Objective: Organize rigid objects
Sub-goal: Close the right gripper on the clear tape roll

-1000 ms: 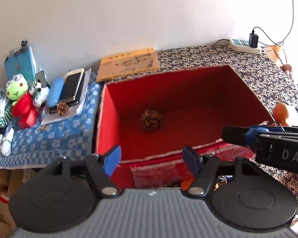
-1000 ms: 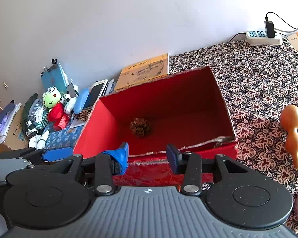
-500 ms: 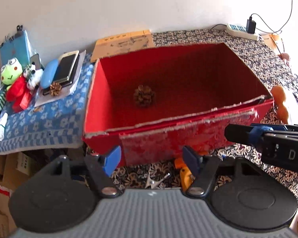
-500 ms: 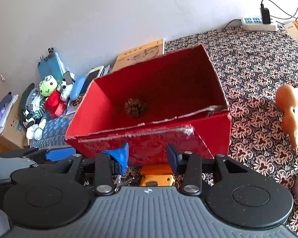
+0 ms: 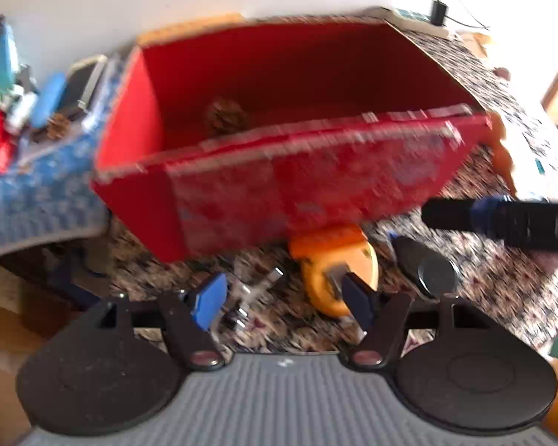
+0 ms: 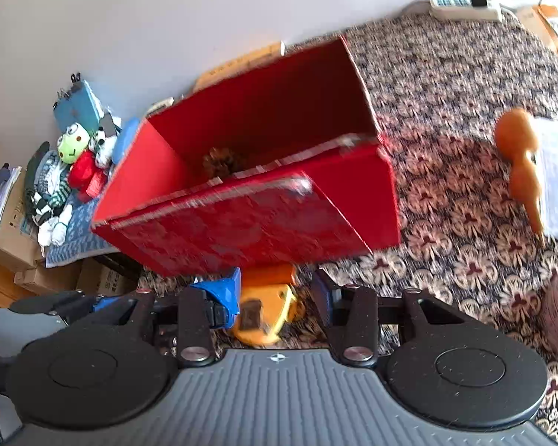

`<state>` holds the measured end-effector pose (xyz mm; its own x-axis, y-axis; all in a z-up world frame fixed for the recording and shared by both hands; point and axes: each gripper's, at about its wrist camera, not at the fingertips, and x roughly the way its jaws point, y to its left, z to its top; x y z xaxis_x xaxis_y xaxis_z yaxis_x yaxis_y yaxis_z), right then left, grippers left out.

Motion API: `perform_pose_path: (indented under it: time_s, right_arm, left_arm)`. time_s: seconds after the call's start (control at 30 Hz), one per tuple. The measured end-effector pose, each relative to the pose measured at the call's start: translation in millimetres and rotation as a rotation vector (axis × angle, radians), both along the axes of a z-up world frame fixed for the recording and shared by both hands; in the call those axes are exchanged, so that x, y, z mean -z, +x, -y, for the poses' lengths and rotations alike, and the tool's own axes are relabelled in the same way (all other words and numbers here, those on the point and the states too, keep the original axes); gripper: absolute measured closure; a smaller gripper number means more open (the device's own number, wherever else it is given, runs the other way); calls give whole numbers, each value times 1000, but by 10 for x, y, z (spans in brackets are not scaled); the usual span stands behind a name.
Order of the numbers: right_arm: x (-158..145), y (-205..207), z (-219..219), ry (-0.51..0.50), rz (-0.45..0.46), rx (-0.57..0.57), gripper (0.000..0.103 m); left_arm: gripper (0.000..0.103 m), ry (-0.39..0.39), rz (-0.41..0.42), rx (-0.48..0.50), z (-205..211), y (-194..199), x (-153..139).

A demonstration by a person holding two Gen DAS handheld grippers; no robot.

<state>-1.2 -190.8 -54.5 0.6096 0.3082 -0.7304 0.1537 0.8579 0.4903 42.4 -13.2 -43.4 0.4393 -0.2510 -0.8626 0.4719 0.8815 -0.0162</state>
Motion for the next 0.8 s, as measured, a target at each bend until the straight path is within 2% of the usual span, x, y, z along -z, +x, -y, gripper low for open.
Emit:
perform_pose_path:
  time_s: [0.2,0.33,0.53,0.8]
  right_arm:
    - [218,-128,-1,81,-73,-64,78]
    - [322,-171,-87,85,-82,-91,79]
    - [386,-157,-185,56,-72,-144,85]
    - [485,-77,-226,-1,-96,-178,95]
  left_arm:
    - [32,-65,-77,132,-4,-204,213]
    - [31,-109,-103,199,51,-305,299]
    - [31,-149,-155,227,122,-326,462]
    - [33,-172,-133,222,169,-329,536]
